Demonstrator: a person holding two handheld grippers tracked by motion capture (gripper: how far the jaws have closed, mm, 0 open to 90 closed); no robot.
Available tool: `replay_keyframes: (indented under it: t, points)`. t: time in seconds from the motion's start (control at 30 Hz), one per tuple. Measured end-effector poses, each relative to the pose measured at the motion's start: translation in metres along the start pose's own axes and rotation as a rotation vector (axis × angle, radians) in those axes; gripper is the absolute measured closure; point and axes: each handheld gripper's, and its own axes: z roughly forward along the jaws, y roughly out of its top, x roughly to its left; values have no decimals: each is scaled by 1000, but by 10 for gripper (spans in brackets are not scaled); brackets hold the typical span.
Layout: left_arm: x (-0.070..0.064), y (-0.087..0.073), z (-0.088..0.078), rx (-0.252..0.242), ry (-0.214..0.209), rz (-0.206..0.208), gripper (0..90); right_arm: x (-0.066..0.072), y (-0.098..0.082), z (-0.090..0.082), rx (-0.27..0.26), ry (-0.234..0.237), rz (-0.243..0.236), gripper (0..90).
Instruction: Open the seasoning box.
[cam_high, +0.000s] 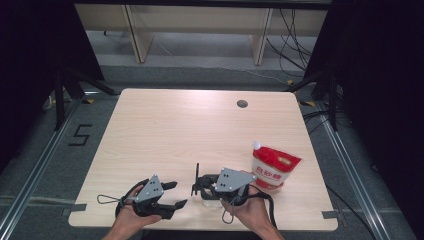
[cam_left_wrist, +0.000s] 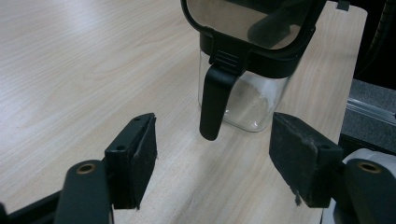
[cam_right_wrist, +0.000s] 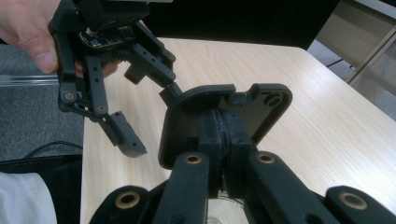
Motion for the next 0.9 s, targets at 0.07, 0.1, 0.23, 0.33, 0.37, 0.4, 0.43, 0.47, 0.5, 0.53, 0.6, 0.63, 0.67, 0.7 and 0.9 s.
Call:
replay_keyframes:
  t: [0.07, 0.1, 0.23, 0.33, 0.37, 0.4, 0.43, 0.47, 0.5, 0.53, 0.6, 0.63, 0.67, 0.7, 0.9]
  points:
    - [0, 0, 0, -3, 0, 3, 319, 0, 0, 1, 1, 1, -2, 889]
    - [0, 0, 0, 7, 4, 8, 320, 0, 0, 1, 0, -2, -3, 889]
    - [1, 0, 5, 13, -2, 14, 327, 1, 0, 1, -1, 0, 2, 889]
    - [0, -1, 11, 16, -1, 43, 391, 1, 0, 1, -2, 2, 2, 889]
    - [0, 0, 12, 20, -5, 50, 402, 1, 0, 2, -2, 2, 2, 889]
    - [1, 1, 15, 6, -15, 70, 442, 1, 0, 1, 1, 5, 4, 889]
    - [1, 1, 15, 6, -15, 70, 480, 1, 0, 1, 1, 5, 4, 889]
    - [2, 2, 15, 7, -14, 72, 480, 1, 0, 1, -2, 3, 0, 889]
    - [2, 2, 16, 0, -17, 59, 524, 0, 0, 1, -2, 6, -4, 889]
    - [2, 2, 17, -1, -11, 52, 524, 0, 0, 1, -2, 6, -4, 889]
    - [3, 1, 19, 5, -17, 62, 564, 1, 0, 1, 1, 8, 3, 889]
    - [3, 1, 23, 15, -21, 88, 572, 0, 0, 1, -1, 5, -3, 889]
    - [3, 1, 23, 15, -21, 88, 581, 0, 0, 1, -1, 6, -3, 889]
    - [3, 1, 25, 16, -24, 94, 581, 0, 0, 1, -1, 6, -3, 889]
    - [6, 3, 35, 17, -31, 134, 613, 0, 0, 1, -1, 9, -5, 889]
